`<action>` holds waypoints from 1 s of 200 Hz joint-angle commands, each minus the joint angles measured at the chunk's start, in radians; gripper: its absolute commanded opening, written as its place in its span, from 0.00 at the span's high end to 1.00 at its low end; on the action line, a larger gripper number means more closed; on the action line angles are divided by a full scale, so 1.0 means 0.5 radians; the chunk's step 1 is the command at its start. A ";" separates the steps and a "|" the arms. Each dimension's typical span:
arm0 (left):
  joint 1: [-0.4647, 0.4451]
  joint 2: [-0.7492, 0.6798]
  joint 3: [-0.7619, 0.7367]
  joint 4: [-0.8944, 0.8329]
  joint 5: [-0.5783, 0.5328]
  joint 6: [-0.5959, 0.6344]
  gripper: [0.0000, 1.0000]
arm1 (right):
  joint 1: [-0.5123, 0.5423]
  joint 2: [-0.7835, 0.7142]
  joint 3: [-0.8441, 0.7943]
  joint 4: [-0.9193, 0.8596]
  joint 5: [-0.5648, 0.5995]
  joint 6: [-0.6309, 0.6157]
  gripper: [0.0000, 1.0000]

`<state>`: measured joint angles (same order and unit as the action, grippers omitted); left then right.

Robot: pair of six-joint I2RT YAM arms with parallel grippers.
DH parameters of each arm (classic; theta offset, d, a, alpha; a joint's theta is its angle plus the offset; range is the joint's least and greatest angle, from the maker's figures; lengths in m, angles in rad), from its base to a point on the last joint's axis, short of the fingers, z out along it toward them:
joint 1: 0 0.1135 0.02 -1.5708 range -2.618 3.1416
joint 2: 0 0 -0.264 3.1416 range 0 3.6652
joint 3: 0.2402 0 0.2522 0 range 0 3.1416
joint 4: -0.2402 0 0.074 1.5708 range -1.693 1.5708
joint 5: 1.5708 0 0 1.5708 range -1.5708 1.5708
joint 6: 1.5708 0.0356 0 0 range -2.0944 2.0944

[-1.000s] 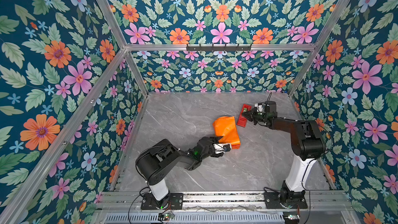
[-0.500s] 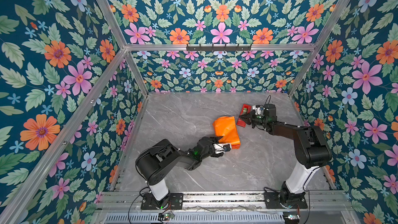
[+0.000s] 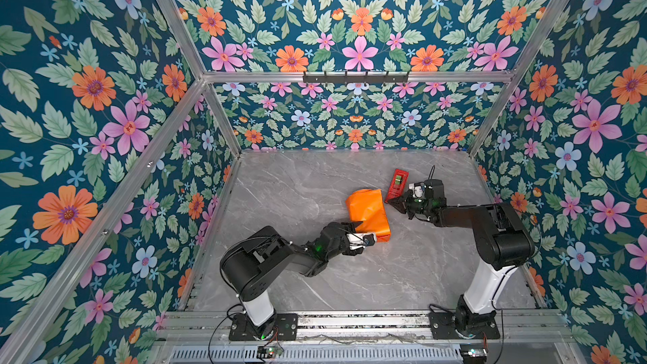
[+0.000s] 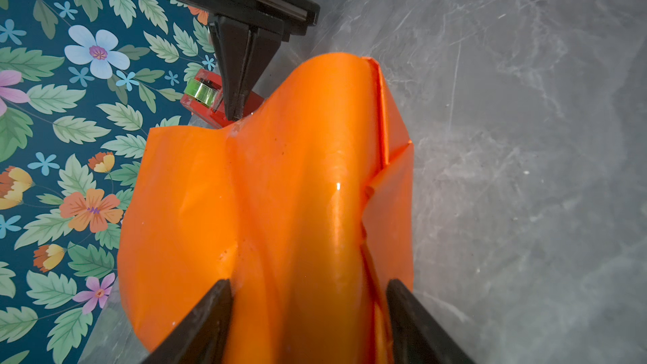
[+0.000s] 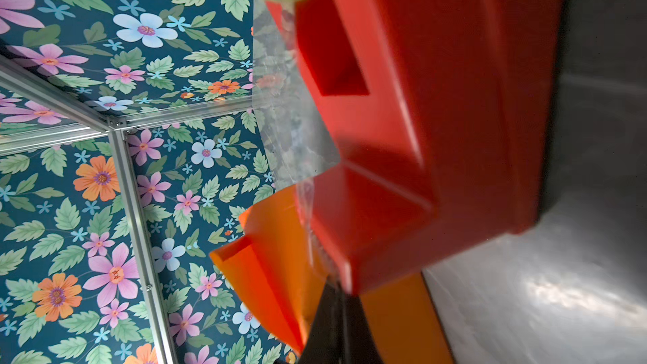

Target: Wrap the gift box in paper

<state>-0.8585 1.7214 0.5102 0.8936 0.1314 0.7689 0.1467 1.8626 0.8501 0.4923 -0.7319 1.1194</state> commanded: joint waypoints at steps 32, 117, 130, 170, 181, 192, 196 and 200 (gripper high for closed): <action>0.000 0.012 -0.002 -0.250 0.013 -0.037 0.30 | -0.011 0.097 -0.044 -0.056 0.150 -0.142 1.00; 0.002 0.015 0.002 -0.256 0.016 -0.040 0.30 | -0.030 -0.062 -0.155 -0.078 0.130 -0.355 1.00; 0.002 0.015 0.001 -0.256 0.016 -0.040 0.30 | -0.030 -0.210 -0.220 -0.144 0.106 -0.436 1.00; 0.002 0.015 0.001 -0.258 0.010 -0.040 0.30 | -0.014 -0.782 -0.476 -0.419 -0.070 -0.761 1.00; 0.002 0.015 -0.002 -0.256 0.010 -0.039 0.30 | 0.026 -0.951 -0.543 -0.509 -0.115 -0.879 1.00; 0.000 0.015 -0.002 -0.257 0.007 -0.041 0.30 | 0.101 -1.124 -0.592 -0.645 -0.126 -1.009 1.00; 0.001 0.015 -0.002 -0.256 0.008 -0.040 0.30 | 0.130 -1.177 -0.602 -0.698 -0.121 -1.055 1.00; 0.002 0.015 -0.002 -0.258 0.010 -0.039 0.30 | 0.153 -1.243 -0.613 -0.748 -0.114 -1.095 1.00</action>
<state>-0.8585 1.7214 0.5114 0.8921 0.1318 0.7681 0.1749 1.3613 0.5728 0.2764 -0.7467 0.7498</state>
